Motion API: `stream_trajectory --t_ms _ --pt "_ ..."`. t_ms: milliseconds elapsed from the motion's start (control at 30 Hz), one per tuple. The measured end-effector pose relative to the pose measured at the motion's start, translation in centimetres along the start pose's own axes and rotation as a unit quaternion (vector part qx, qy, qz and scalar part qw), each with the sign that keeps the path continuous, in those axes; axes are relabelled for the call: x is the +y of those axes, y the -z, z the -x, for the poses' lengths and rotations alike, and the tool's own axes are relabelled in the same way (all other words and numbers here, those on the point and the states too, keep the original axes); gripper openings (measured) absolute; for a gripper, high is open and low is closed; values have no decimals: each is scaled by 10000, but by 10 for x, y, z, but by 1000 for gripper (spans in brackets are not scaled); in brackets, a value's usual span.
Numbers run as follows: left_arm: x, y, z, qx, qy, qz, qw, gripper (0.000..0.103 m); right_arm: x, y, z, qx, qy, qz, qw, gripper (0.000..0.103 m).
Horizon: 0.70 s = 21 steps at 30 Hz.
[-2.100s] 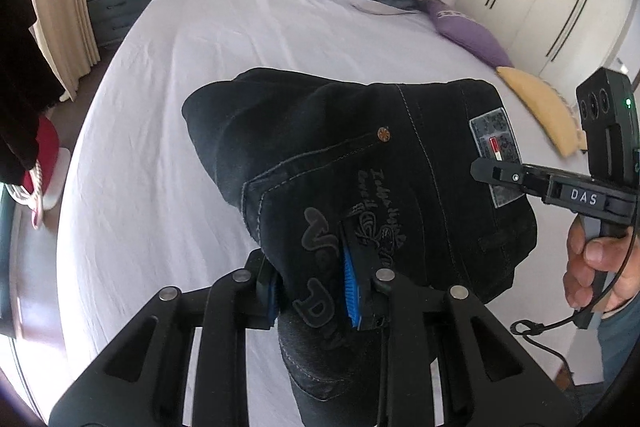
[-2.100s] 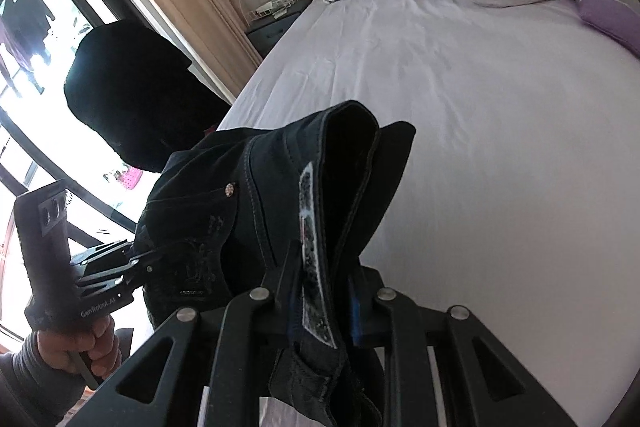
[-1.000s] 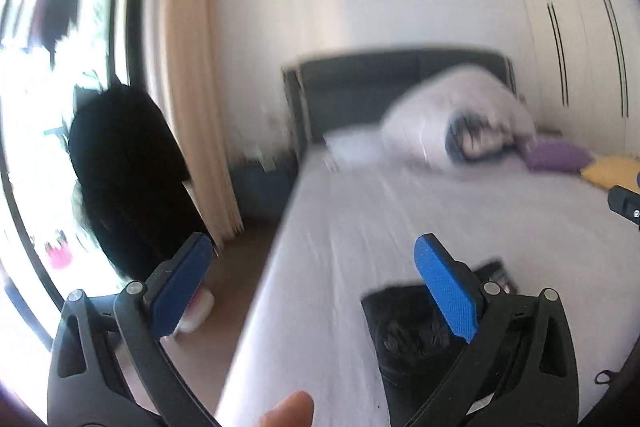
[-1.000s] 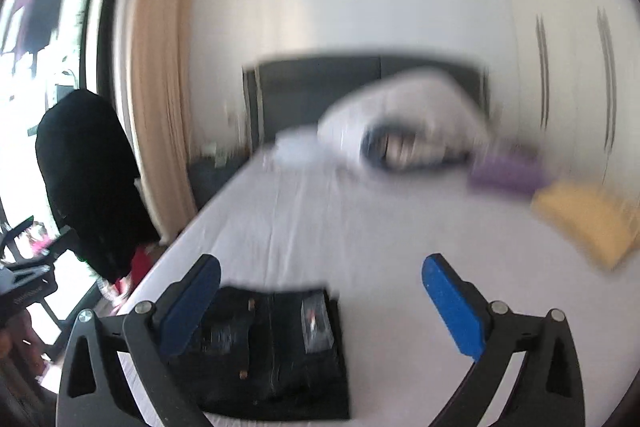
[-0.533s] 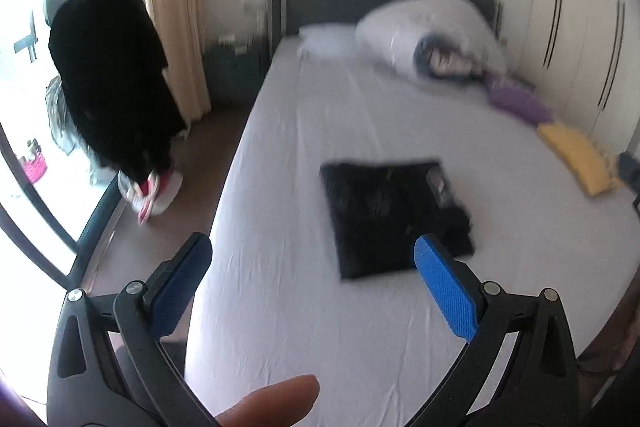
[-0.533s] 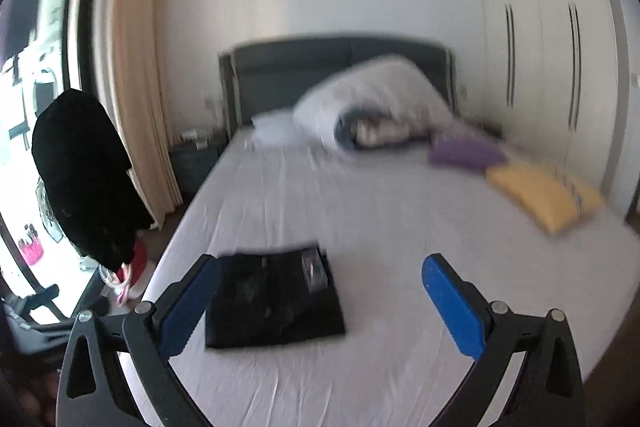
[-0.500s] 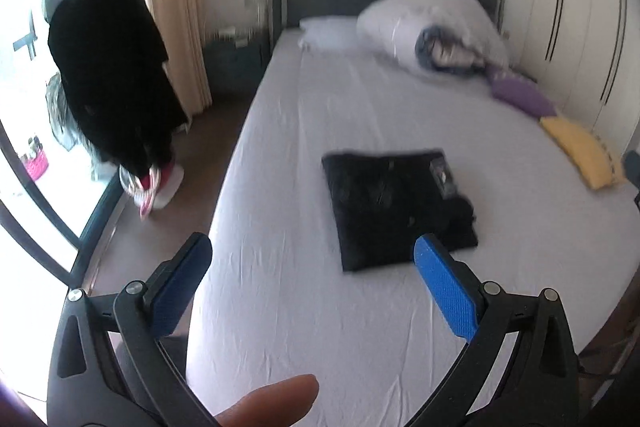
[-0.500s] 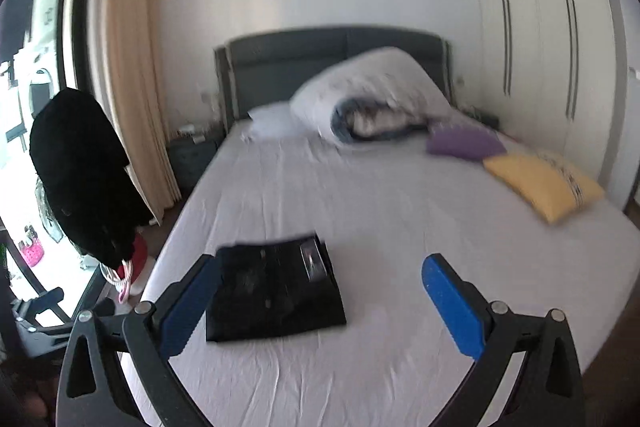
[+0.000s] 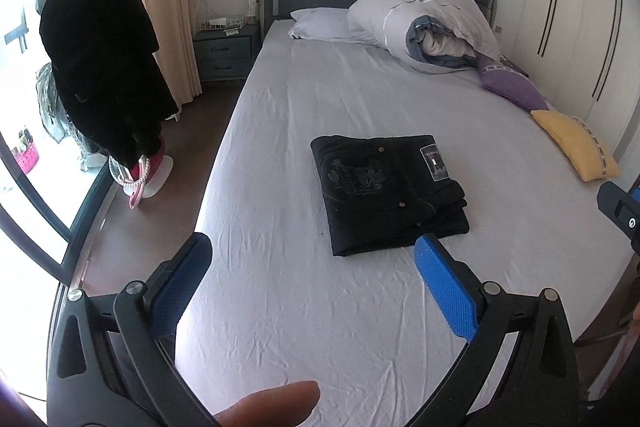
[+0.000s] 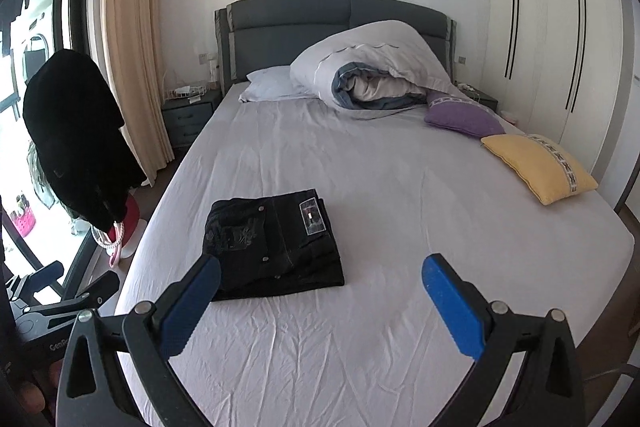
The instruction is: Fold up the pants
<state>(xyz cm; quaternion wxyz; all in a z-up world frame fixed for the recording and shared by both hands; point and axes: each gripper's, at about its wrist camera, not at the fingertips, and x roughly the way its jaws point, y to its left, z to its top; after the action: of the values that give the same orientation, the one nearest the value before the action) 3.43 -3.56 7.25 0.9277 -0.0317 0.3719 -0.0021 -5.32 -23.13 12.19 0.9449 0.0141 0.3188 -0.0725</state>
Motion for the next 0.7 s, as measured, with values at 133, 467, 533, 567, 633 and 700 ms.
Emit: stream_trajectory --t_ms 133,467,533,567,633,700 --pt "3 0 1 27 -14 9 10000 103 4 2 -3 65 -32 49 10000 103" --pt "2 3 -6 82 -41 6 10000 103 7 7 -7 147 -81 72 9998 103" --pt "1 4 -7 85 -50 4 10000 103 8 8 -7 151 -89 76 9998 103" --pt "1 4 -8 86 -51 5 9999 103 8 8 -8 159 -90 74 9998 103" --pt "1 4 -8 82 -56 2 10000 103 8 8 -8 170 -92 67 9998 103" --pt "1 4 -8 83 -68 -4 9999 103 9 10 -8 183 -97 70 9998 103"
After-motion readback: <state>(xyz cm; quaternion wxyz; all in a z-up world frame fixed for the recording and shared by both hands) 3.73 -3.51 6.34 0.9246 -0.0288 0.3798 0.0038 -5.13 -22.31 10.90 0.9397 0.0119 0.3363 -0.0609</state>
